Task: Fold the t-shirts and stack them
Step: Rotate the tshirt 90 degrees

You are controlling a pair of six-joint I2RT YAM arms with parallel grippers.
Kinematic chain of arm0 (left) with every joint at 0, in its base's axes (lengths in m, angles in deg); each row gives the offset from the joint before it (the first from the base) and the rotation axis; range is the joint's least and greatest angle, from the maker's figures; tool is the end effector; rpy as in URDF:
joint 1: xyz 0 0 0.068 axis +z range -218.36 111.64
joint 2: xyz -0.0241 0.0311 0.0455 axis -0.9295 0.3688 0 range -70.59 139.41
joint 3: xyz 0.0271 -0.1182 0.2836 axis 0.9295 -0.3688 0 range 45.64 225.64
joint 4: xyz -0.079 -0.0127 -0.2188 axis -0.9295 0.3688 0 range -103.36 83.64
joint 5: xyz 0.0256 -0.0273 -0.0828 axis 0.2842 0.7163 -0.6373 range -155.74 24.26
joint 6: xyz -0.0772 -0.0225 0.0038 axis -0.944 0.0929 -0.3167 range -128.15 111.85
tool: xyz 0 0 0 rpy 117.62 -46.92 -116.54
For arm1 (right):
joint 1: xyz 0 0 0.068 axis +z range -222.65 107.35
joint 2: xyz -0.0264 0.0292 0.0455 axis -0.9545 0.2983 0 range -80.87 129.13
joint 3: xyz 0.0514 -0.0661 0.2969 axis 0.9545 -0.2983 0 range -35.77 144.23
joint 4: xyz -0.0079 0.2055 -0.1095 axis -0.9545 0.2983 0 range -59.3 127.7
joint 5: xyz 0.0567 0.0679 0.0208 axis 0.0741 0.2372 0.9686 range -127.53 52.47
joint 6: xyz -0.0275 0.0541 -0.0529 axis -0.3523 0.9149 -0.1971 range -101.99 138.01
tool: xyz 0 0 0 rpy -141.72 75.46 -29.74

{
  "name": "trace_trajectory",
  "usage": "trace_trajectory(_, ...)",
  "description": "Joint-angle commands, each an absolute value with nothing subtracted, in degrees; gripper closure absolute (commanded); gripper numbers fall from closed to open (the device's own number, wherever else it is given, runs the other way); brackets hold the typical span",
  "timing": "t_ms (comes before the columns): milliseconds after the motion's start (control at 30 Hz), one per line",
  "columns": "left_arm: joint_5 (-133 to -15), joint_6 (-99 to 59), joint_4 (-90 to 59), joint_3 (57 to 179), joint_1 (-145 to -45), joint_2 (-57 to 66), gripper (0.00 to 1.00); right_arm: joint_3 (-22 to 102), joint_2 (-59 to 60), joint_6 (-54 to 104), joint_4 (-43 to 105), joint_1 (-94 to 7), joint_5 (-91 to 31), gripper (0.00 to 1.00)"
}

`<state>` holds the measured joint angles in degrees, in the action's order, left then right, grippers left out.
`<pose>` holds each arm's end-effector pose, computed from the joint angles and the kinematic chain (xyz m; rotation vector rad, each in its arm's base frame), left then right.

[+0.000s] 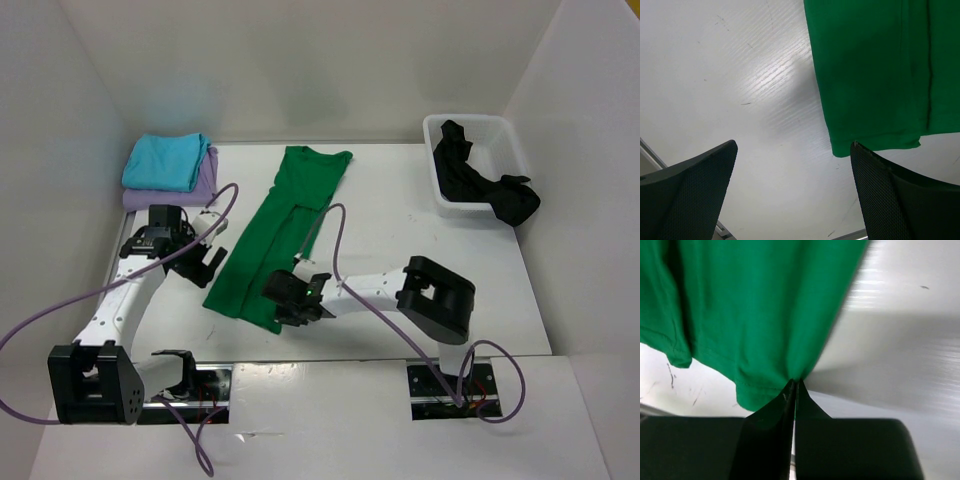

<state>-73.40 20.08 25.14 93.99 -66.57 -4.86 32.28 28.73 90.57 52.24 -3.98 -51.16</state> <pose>0.1993 -0.0030 0.2625 0.6298 2.4538 0.0376 0.1553 0.3528 0.1732 0.1701 2.7161 0.5065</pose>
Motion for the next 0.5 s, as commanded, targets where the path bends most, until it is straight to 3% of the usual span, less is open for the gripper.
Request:
trace_trajectory(0, -75.14, 20.59, 24.61, 93.62, -66.25, -7.13, 0.0, 23.58, 26.46, 91.75, 52.76, -6.01, -48.08, 1.0)
trace_trajectory(200, -78.75, 27.52, 25.14, 94.15, -70.45, -12.05, 0.0, 12.86, 14.42, 92.98, 54.43, -7.34, -47.46, 1.0)
trace_trajectory(333, -75.94, 35.08, 27.41, 95.99, -77.74, -10.84, 0.0, 6.87, 7.74, 92.98, 58.03, -7.34, -46.32, 1.0)
trace_trajectory(467, -71.65, 39.21, 31.81, 100.12, -91.5, -4.86, 0.0, 1.15, 0.62, 94.03, 62.78, -7.34, -45.0, 1.0)
